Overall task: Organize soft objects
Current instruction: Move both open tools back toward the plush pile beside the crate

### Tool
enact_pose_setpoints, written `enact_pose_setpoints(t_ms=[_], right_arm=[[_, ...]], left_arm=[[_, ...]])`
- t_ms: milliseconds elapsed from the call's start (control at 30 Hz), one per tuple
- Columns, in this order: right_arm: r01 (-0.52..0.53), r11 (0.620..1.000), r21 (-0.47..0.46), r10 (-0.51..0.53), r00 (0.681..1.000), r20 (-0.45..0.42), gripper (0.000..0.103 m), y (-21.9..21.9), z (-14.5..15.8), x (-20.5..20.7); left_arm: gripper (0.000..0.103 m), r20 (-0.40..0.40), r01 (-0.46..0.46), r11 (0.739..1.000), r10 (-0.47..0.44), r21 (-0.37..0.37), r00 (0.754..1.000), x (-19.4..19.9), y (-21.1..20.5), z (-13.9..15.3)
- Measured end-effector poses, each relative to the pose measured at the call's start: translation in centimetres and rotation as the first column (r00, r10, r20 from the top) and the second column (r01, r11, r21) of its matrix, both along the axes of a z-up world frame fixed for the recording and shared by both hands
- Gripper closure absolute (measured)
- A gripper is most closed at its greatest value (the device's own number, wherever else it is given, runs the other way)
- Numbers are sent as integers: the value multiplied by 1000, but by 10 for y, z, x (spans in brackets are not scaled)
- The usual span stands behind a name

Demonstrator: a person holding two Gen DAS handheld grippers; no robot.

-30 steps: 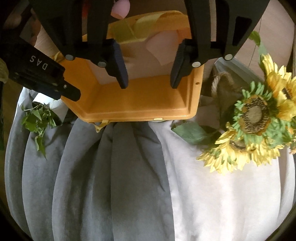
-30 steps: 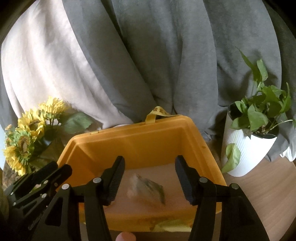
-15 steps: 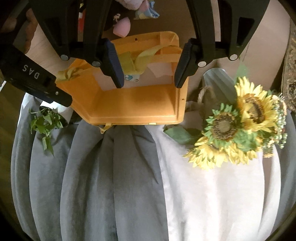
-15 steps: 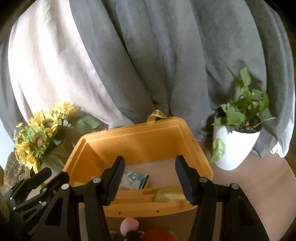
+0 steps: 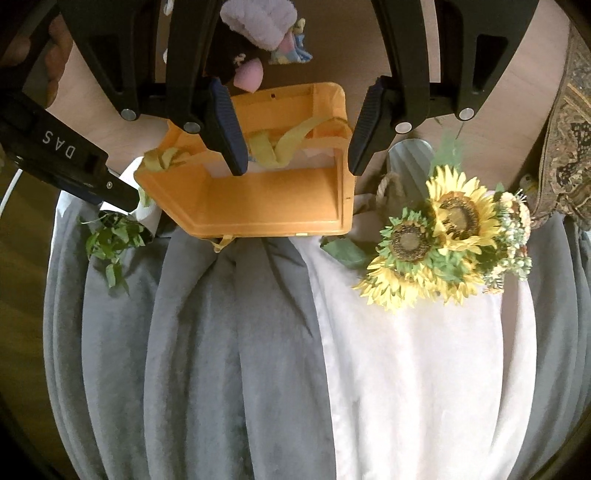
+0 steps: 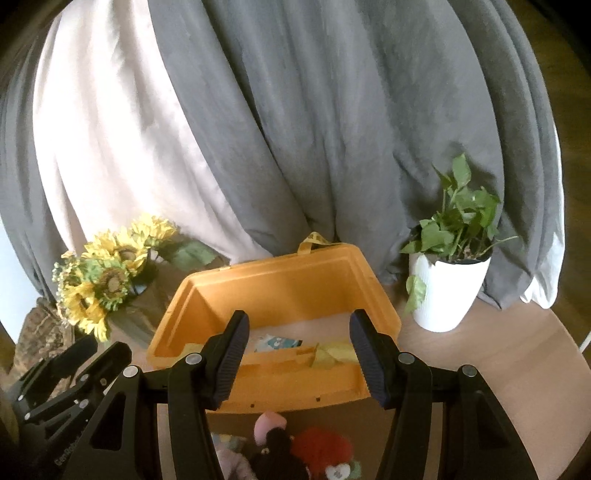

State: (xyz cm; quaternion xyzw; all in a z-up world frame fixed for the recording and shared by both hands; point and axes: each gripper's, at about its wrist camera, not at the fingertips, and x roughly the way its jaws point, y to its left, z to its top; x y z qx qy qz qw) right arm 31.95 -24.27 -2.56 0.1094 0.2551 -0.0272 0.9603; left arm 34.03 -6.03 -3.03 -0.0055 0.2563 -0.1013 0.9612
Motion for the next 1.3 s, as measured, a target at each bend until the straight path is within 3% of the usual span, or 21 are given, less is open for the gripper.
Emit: enact_pose_setpoints(t_ms=[667, 1300], right_arm=[[8, 1000, -2, -8, 1000, -13, 45, 19, -5, -73], [-50, 999, 20, 52, 991, -122, 45, 22, -47, -108]], left_arm=[[47, -24, 40, 999, -40, 14, 999, -74, 16, -13], [47, -122, 43, 998, -37, 43, 992, -110, 9, -53]])
